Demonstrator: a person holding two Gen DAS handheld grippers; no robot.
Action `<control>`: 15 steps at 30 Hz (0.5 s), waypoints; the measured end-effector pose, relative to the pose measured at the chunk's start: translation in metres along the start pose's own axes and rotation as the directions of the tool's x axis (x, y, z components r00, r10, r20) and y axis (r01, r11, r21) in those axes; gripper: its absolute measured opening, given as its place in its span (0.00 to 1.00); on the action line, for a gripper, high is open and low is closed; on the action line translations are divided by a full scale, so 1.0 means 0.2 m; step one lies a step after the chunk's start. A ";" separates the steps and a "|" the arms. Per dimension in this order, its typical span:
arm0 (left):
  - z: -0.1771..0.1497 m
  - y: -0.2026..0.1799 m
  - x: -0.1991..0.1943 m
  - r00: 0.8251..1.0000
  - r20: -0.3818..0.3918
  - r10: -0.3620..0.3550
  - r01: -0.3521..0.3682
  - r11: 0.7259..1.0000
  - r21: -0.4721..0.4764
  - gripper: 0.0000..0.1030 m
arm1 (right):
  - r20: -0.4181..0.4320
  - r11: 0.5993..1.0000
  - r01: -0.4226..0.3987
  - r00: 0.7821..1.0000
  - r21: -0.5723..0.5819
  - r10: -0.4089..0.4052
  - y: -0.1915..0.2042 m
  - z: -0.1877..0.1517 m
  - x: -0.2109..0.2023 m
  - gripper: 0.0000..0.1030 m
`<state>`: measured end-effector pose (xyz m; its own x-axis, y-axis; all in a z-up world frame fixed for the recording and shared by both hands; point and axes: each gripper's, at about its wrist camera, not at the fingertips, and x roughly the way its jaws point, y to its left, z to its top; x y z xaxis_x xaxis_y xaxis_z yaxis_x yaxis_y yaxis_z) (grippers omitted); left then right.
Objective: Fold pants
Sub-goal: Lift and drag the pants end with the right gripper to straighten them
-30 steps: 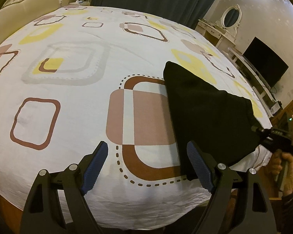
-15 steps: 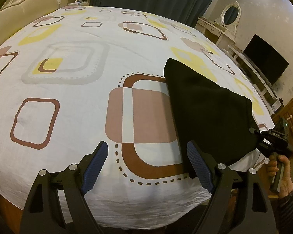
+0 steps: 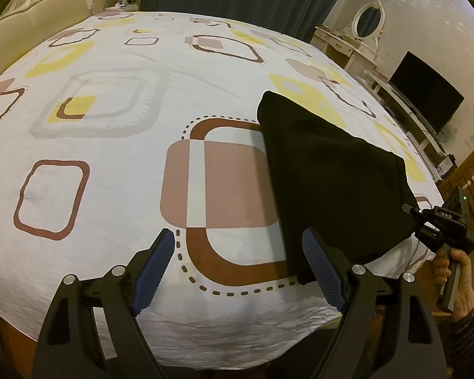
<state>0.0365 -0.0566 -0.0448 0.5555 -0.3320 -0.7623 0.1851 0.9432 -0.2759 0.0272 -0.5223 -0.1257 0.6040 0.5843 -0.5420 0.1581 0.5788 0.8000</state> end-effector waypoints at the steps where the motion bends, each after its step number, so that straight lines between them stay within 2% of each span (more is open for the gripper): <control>1: 0.00 -0.01 0.00 1.000 -0.001 -0.005 0.005 1.000 0.000 0.79 | 0.001 1.000 -0.004 1.000 0.007 0.004 0.00 0.00 0.00 0.12; 8: 0.01 -0.01 0.04 0.994 -0.045 -0.095 0.093 0.994 -0.059 0.79 | 0.017 0.999 0.006 1.000 0.043 -0.006 -0.06 0.01 -0.05 0.14; 13: 0.03 -0.02 0.09 0.992 -0.059 -0.115 0.112 0.992 -0.058 0.79 | 0.016 0.998 -0.004 1.000 0.070 0.003 -0.12 0.01 -0.10 0.16; 15: 0.04 -0.02 0.11 0.989 -0.065 -0.131 0.127 0.990 -0.065 0.79 | 0.017 0.998 0.020 1.000 0.062 -0.021 -0.11 0.01 -0.12 0.21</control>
<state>0.0534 -0.0674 -0.0554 0.4722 -0.4528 -0.7563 0.2011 0.8907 -0.4077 0.0116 -0.5510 -0.1303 0.6135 0.5625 -0.5543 0.2181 0.5539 0.8035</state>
